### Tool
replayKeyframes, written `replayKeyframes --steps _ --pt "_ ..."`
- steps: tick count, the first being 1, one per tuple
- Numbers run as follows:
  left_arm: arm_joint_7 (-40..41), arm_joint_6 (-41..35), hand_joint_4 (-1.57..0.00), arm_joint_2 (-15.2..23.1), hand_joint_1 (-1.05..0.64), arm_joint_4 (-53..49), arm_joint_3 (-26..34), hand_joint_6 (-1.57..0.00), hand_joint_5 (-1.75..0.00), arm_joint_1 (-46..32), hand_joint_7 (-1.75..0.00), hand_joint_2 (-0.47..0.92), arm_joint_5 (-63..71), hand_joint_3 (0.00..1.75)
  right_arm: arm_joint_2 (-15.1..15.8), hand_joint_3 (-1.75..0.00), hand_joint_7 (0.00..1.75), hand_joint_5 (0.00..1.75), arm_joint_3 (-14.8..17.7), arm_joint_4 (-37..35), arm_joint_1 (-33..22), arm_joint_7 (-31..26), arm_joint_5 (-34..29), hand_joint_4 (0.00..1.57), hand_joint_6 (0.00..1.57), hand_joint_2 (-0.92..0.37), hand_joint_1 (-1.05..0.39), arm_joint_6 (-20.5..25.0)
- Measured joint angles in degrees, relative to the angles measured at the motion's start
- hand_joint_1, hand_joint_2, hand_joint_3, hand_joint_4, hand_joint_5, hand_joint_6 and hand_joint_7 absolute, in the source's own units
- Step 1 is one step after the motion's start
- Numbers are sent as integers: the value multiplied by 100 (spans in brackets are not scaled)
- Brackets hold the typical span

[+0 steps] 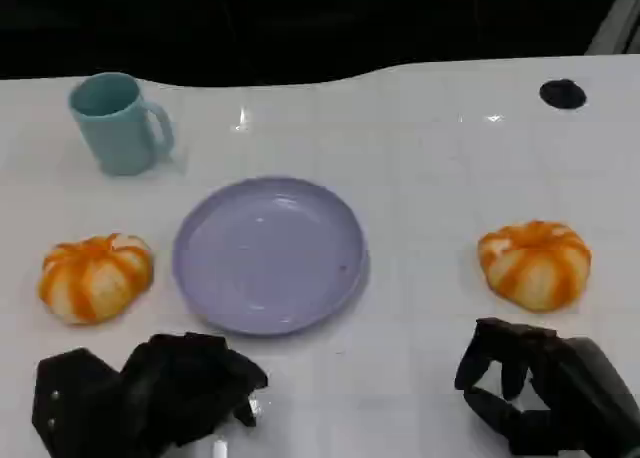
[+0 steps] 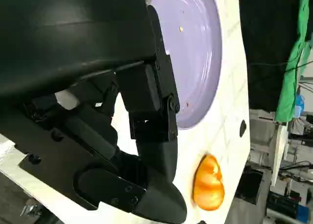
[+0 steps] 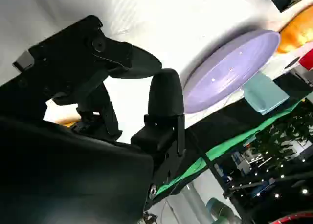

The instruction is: Grasp the bread from the table and place it into the plate.

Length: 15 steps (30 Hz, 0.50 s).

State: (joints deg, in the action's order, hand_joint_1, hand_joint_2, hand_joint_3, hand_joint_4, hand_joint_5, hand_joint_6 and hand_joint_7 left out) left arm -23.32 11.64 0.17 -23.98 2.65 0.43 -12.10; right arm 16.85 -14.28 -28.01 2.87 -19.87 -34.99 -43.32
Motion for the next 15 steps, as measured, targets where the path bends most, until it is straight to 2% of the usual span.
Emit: replayKeyframes --steps 15 --pt "0 -1 -89 0 -105 0 -1 -151 -152 0 -43 64 0 25 0 -91 147 175 -8 -24 1 -29 -21 73 58 -55 -31 -3"
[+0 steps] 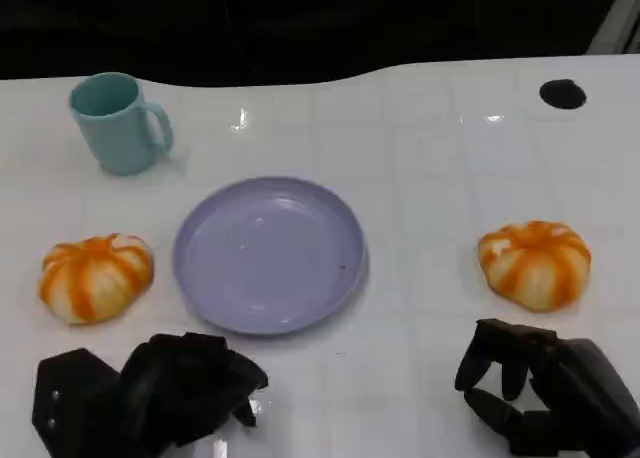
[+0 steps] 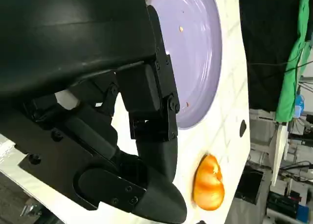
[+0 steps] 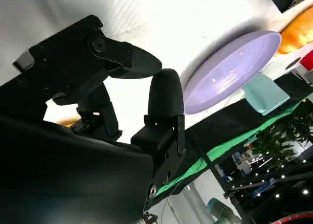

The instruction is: Grasp the bread from the table and place it into the plate.

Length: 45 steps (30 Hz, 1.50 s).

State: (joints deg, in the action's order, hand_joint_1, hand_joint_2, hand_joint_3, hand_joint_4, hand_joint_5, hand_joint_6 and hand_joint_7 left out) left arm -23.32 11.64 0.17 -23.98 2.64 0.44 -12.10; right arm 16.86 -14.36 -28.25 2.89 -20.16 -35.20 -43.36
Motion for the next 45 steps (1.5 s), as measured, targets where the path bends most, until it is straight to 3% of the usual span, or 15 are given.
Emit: replayKeyframes --steps 18,20,27,29,35,38,45 --pt "-1 -17 -89 0 -105 -1 9 -151 -152 4 -42 63 -10 24 0 -92 134 174 -4 -17 4 -23 9 70 63 -52 -32 -26" --pt "-1 -20 -89 0 -105 -1 9 -151 -152 4 -42 63 -10 25 0 -88 122 170 -4 -17 4 -23 12 70 64 -55 -32 -26" --pt "-1 -20 -89 0 -105 -2 8 -152 -152 5 -42 64 -7 25 0 -67 84 140 2 -16 7 -161 -19 72 75 -65 -34 -25" --pt "0 -20 -89 0 -105 -3 8 -152 -152 6 -42 63 -6 25 1 -53 67 131 7 8 13 -298 -113 70 78 -71 -35 -12" --pt "0 -28 -89 0 -105 -5 8 -152 -152 13 -41 63 -6 25 77 -11 18 54 10 318 24 -547 -442 59 72 -90 -38 67" --pt "-1 -28 -89 0 -105 -17 11 -152 -152 21 -41 63 -7 25 128 -9 7 35 15 450 31 -682 -577 51 65 -92 -42 88" --pt "-1 -25 -89 -1 -105 -40 12 -152 -152 35 -41 63 -7 25 318 -6 0 15 39 767 45 -717 -824 32 48 -92 -45 357"
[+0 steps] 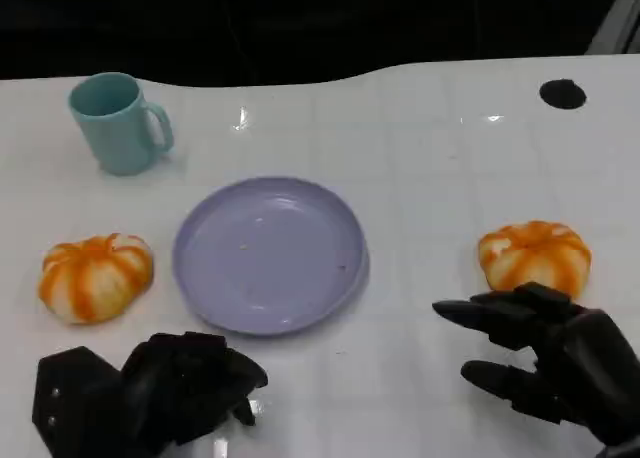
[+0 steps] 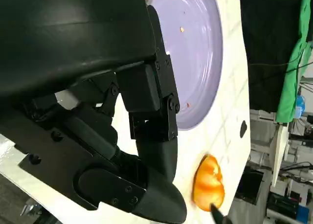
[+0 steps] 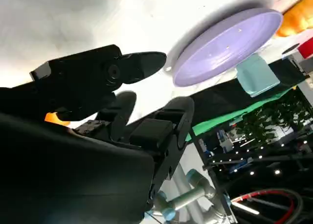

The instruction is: Grasp the bread from the table and place it into the plate.

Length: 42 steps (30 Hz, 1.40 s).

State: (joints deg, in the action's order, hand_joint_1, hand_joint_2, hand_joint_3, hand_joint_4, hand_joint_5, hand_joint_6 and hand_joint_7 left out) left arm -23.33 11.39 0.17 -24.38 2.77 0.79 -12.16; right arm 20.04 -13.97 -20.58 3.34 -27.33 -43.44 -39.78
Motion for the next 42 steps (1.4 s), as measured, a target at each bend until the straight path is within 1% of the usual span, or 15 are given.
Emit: replayKeyframes --steps 1,4,8,12,19,22,23,26,29,33,37,42 --pt "0 0 -89 0 -105 0 1 -152 -152 0 -41 63 0 25 35 -5 0 13 11 32 2 -10 -55 28 42 -92 -45 65" --pt "0 0 -89 0 -105 -1 2 -151 -152 1 -41 63 0 26 78 -3 0 9 73 206 1 -14 -124 22 35 -90 -43 300" --pt "-1 14 -88 0 -105 -27 6 -151 -152 7 -41 63 -3 26 137 -2 0 7 133 435 2 -25 -281 18 32 -89 -38 640" --pt "-1 24 -88 0 -105 -48 7 -152 -152 20 -41 64 -2 26 204 -2 0 6 154 648 1 109 -323 15 30 -91 -37 1034" --pt "-1 48 -89 0 -105 -77 9 -151 -152 33 -41 64 -4 26 318 -4 0 5 176 916 30 235 -621 10 26 -91 -40 1839" --pt "-1 55 -89 1 -105 -84 10 -151 -152 35 -41 63 -3 26 364 -5 0 5 175 979 73 410 -688 9 26 -92 -43 2146" --pt "-1 55 -89 1 -105 -86 10 -151 -152 36 -41 63 -4 26 374 -9 0 5 170 986 97 479 -703 7 25 -92 -44 2245" --pt "-1 59 -89 0 -105 -96 11 -151 -152 43 -42 63 -4 26 419 -12 1 5 126 984 181 756 -788 6 25 -91 -46 2562" --pt "-1 61 -90 0 -105 -97 10 -151 -152 43 -42 64 -3 26 467 -12 1 8 52 933 335 922 -858 9 26 -90 -47 2781" --pt "-1 61 -89 -3 -105 -95 6 -151 -151 44 -42 64 -2 26 474 -12 1 9 -103 595 615 952 -945 10 27 -89 -49 2921" --pt "0 62 -89 -4 -105 -90 8 -151 -152 42 -42 63 -2 26 470 -12 1 11 -248 262 850 976 -956 10 27 -89 -46 3124" --pt "1 62 -89 -10 -105 -87 7 -151 -152 40 -42 63 -1 27 430 -11 1 13 -428 -129 1127 990 -944 9 28 -87 -42 3192"
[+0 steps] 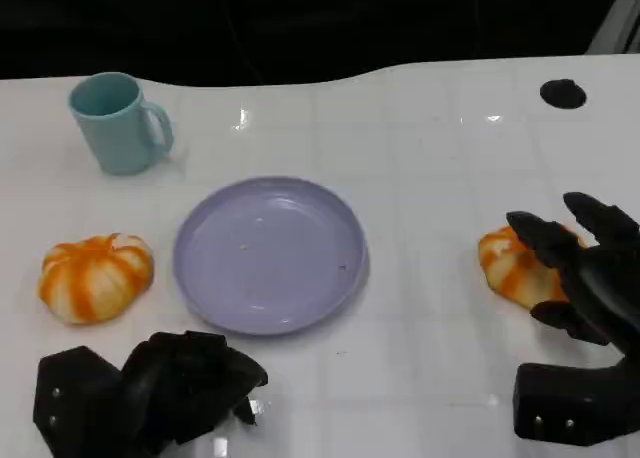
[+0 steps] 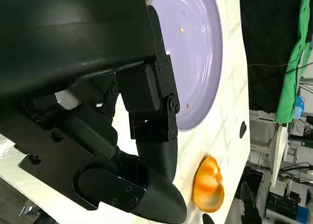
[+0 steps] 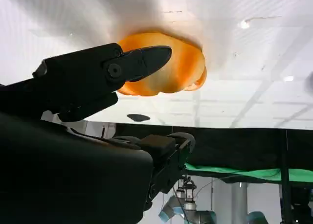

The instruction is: Grasp the bread from the table and place it into the plate.

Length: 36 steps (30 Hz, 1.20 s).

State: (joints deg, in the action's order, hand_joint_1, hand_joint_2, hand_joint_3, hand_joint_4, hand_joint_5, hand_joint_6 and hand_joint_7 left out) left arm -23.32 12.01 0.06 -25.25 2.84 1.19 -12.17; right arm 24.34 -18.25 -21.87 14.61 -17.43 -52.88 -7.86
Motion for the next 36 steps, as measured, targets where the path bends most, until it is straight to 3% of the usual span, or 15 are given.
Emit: replayKeyframes --steps 20,27,30,31,32,34,35,36 --pt "0 5 -90 -11 -105 15 1 -152 -151 -10 -42 63 1 27 -373 -4 2 22 -496 -875 678 268 146 16 37 -77 -18 399" --pt "0 18 -91 -15 -105 47 -1 -152 -151 -41 -41 63 3 27 -415 -1 4 16 -640 -1356 964 309 193 41 53 -80 -17 443" --pt "0 27 -91 -18 -105 67 -2 -152 -151 -65 -41 63 5 28 -417 -2 6 16 -675 -1576 1088 221 235 74 78 -84 -15 367" --pt "0 29 -91 -18 -105 71 -2 -152 -151 -70 -41 63 4 28 -416 -2 10 20 -674 -1637 1115 169 286 95 94 -87 -12 309" --pt "0 30 -91 -18 -105 76 -2 -152 -151 -72 -41 63 4 28 -417 -2 9 35 -663 -1703 1142 104 356 105 106 -88 -10 226" --pt "0 29 -90 -18 -105 93 -3 -152 -151 -80 -41 63 5 28 -419 -2 12 128 -612 -1810 1185 -100 513 100 131 -90 -6 47" --pt "1 29 -90 -18 -105 101 -4 -152 -151 -83 -41 63 6 28 -418 -2 15 150 -598 -1877 1205 -235 559 97 136 -90 -5 -73" --pt "1 27 -90 -17 -105 107 -4 -152 -151 -85 -41 63 6 28 -418 -2 33 162 -595 -1962 1220 -385 604 95 133 -90 -5 -220"
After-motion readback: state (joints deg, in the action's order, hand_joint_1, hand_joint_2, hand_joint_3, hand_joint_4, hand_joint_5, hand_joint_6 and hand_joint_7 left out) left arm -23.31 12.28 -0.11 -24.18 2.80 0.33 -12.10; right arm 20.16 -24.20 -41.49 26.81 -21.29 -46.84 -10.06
